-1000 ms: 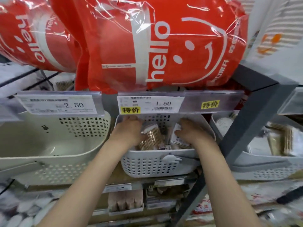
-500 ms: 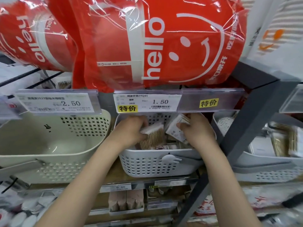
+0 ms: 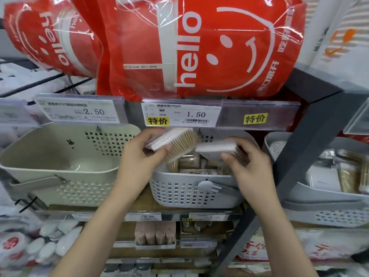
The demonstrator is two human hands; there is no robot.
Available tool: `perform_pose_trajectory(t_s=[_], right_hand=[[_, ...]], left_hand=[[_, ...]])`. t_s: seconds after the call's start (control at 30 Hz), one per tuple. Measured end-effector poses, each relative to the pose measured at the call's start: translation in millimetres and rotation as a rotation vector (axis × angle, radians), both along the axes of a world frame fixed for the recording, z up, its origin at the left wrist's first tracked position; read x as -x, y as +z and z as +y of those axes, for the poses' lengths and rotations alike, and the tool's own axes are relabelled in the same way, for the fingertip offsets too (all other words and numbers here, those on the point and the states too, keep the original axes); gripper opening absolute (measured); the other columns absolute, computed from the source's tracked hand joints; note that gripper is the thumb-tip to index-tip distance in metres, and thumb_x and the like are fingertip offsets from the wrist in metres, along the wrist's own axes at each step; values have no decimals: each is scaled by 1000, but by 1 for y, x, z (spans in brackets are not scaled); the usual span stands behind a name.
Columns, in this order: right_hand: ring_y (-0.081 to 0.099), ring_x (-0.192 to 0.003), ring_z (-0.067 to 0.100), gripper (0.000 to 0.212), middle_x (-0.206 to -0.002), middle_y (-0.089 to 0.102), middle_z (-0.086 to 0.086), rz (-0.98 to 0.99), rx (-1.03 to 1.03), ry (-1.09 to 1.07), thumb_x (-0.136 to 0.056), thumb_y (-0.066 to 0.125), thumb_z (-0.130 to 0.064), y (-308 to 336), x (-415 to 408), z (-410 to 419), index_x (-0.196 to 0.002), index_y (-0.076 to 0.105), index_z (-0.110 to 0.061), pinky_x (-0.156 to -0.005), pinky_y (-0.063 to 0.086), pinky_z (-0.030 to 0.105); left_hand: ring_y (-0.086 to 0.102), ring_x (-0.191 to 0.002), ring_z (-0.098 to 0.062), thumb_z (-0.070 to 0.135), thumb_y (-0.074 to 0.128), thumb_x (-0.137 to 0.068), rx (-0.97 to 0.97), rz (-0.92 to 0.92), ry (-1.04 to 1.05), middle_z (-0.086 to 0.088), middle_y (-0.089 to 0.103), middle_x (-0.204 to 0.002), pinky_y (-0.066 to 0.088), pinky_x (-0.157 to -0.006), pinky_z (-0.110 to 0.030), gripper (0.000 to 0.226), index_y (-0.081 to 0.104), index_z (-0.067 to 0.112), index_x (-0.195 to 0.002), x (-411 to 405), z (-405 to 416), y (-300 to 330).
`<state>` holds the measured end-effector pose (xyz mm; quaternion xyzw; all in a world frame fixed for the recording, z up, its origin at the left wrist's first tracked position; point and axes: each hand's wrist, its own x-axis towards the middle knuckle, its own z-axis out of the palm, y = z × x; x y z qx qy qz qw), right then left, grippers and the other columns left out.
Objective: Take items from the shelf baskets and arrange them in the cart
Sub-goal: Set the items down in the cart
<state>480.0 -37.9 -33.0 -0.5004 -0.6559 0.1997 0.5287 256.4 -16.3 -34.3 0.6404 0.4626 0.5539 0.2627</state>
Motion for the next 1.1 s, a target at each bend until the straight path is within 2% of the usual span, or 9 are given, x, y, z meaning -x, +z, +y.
perform_pose_trajectory(t_s=[0.17,0.37,0.5,0.73,0.83,0.9,0.97,1.03,1.1], right_hand=[[61,-98,-1,43,-102,66,-19,21,-142,142,-81,69,2,4,9,-16,-102,63,-35,-83,44,9],[62,-98,7,29,-99,66,-13,119,-205,355,-83,66,-9,10,39,-32,-102,65,-31,-81,45,13],[63,-102,15,21,-104,67,-12,152,-143,487,-87,67,-26,6,76,-39,-104,65,-38,-83,49,22],[61,-74,-8,20,-89,68,-20,215,115,731,-78,68,-43,-20,156,-58,-98,67,-43,-64,49,11],[66,-82,3,29,-95,71,-17,246,297,795,-72,72,-51,-35,198,-71,-98,69,-39,-70,55,22],[63,-78,-3,24,-89,69,-25,263,405,827,-67,69,-53,-47,229,-80,-91,68,-49,-69,54,22],[63,-93,-7,40,-98,67,-28,243,500,837,-62,69,-62,-57,261,-95,-101,65,-56,-81,53,30],[63,-108,11,75,-113,67,-10,196,600,879,-58,69,-71,-67,292,-110,-124,60,-35,-91,53,46],[63,-110,21,75,-119,66,1,192,685,928,-60,70,-65,-76,321,-126,-125,60,-28,-90,54,46]], left_hand=[[63,-95,-16,12,70,-82,-59,-117,107,13,69,-100,55,-82,-48,32,66,36,-102,3,-43,-6],[67,-91,-11,29,74,-81,-123,-298,327,7,71,-101,54,-73,-19,21,68,34,-101,31,-105,-9],[69,-89,-8,27,69,-79,-111,-423,530,7,72,-99,53,-72,-15,22,69,32,-100,64,-144,-17],[68,-100,-20,43,86,-60,-40,-770,826,-6,70,-112,55,-76,-24,59,65,21,-111,121,-225,-54],[70,-93,-16,28,76,-69,-38,-868,963,-6,71,-109,56,-70,-23,40,67,18,-108,142,-266,-65],[70,-87,-15,20,67,-72,-29,-951,1040,-4,73,-103,57,-65,-23,39,66,15,-110,157,-292,-72],[71,-81,-15,19,64,-71,-16,-1020,1115,-2,74,-99,57,-62,-23,41,65,11,-112,173,-320,-76],[70,-70,-11,18,63,-71,-16,-1056,1187,-1,75,-89,55,-56,-19,38,65,6,-107,189,-348,-79],[70,-70,-10,16,61,-76,-20,-1068,1246,-1,75,-87,55,-55,-20,29,65,7,-103,205,-374,-84]])
